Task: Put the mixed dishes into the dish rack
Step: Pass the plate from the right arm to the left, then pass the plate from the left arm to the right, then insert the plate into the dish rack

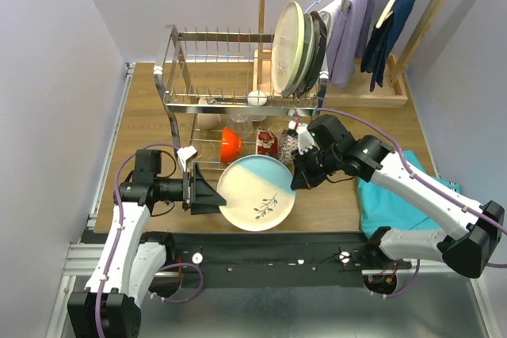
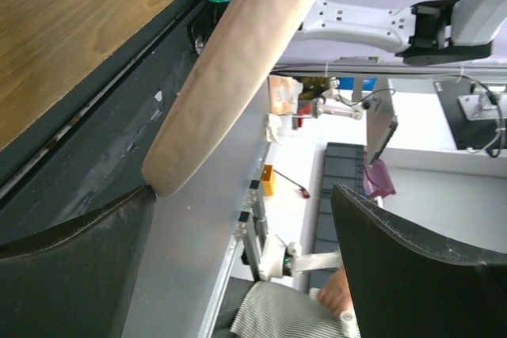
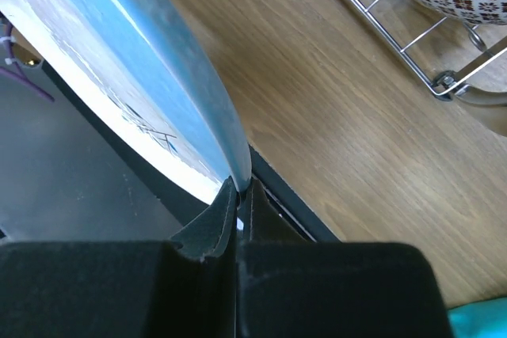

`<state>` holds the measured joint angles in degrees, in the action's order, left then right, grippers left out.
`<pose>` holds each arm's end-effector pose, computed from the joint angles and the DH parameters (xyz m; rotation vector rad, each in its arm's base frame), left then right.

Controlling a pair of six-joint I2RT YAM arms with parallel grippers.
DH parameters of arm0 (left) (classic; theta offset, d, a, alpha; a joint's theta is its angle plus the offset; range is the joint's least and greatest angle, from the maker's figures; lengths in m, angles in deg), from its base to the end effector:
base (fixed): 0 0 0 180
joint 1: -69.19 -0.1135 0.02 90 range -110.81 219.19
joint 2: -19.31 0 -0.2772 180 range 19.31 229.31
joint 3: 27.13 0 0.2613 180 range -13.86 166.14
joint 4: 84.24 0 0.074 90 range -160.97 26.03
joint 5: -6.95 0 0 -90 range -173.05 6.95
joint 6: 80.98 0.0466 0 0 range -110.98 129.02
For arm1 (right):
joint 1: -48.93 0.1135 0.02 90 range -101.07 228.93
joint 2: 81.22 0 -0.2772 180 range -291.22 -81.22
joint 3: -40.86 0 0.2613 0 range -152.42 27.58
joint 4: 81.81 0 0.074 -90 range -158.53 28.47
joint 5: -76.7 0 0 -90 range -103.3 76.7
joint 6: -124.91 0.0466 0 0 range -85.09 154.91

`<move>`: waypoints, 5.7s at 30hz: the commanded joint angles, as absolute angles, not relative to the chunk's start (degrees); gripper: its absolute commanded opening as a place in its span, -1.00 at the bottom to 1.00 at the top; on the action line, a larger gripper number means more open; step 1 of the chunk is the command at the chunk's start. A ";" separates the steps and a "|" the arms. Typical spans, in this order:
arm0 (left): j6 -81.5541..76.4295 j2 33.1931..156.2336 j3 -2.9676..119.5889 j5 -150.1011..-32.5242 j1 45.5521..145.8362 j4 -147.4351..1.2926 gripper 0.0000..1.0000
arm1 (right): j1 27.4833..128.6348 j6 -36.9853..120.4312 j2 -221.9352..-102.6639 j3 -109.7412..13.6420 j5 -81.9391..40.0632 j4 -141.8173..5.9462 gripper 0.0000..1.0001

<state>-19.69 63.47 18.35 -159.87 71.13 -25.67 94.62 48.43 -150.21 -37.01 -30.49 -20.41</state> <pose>0.1265 -0.0497 0.2415 -0.0110 2.3429 -1.9221 0.1654 0.1892 0.3186 -0.8513 2.4695 0.7800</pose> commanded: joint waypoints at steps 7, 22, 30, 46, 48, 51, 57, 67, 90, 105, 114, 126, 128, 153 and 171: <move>-15.24 60.88 18.05 -159.60 69.64 -26.14 0.65 | 97.10 46.50 -143.97 -41.85 -40.45 -49.10 -0.99; -7.86 47.26 20.95 -144.23 64.54 -27.45 -0.28 | 97.01 63.38 -150.74 -44.05 -50.29 -52.35 -0.99; -10.93 47.70 20.95 -150.45 64.19 -36.41 -1.00 | 97.01 66.63 -153.19 -42.02 -52.85 -57.01 -0.99; -24.53 53.77 18.32 -177.70 64.71 -51.25 -1.00 | 96.92 75.60 -150.57 -28.67 -49.16 -71.87 -0.99; -26.14 53.50 17.52 -178.15 64.89 -52.08 -1.00 | 96.92 75.95 -150.13 -26.92 -48.20 -74.15 -0.99; -24.73 54.11 17.26 -178.15 67.43 -48.46 -1.00 | 96.92 76.92 -149.78 -25.16 -46.96 -78.27 -0.99; -29.04 56.74 15.14 -177.45 73.15 -54.44 -1.00 | 96.83 77.97 -150.21 -24.00 -44.67 -83.39 -0.99; -16.13 52.90 16.03 -162.53 72.46 -35.84 -1.00 | 96.83 75.60 -146.35 -22.26 -46.36 -74.95 -0.99; -27.19 61.31 9.87 -149.40 69.01 -55.41 -1.00 | 91.39 82.53 -151.26 -19.35 -46.61 -86.54 -0.99; -27.29 56.84 9.96 -150.55 78.42 -57.17 -1.00 | 91.21 90.63 -155.92 -16.98 -41.60 -92.35 -0.15; -25.35 55.52 11.36 -149.15 78.42 -53.66 -1.00 | 91.21 86.16 -156.55 -18.38 -42.12 -87.80 -0.99; 10.12 52.02 30.95 -146.43 78.34 -22.11 0.53 | 91.21 49.87 -139.06 -26.36 -40.29 -46.77 -0.99; 12.43 50.78 32.36 -144.76 78.34 -18.08 0.88 | 91.21 43.22 -138.44 -28.92 -39.84 -43.67 -0.99; 14.47 55.16 66.98 -102.07 77.10 -23.24 0.97 | 93.23 33.57 -166.46 -90.69 -49.44 -53.03 -0.99; 20.89 64.90 62.26 -56.41 76.14 -49.43 0.92 | 113.70 5.94 -176.12 -101.50 11.89 -64.61 -0.99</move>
<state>19.02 57.33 66.35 -68.94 77.38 -44.29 108.13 24.69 -172.92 -93.93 -12.85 -55.30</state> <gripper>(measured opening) 0.970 0.263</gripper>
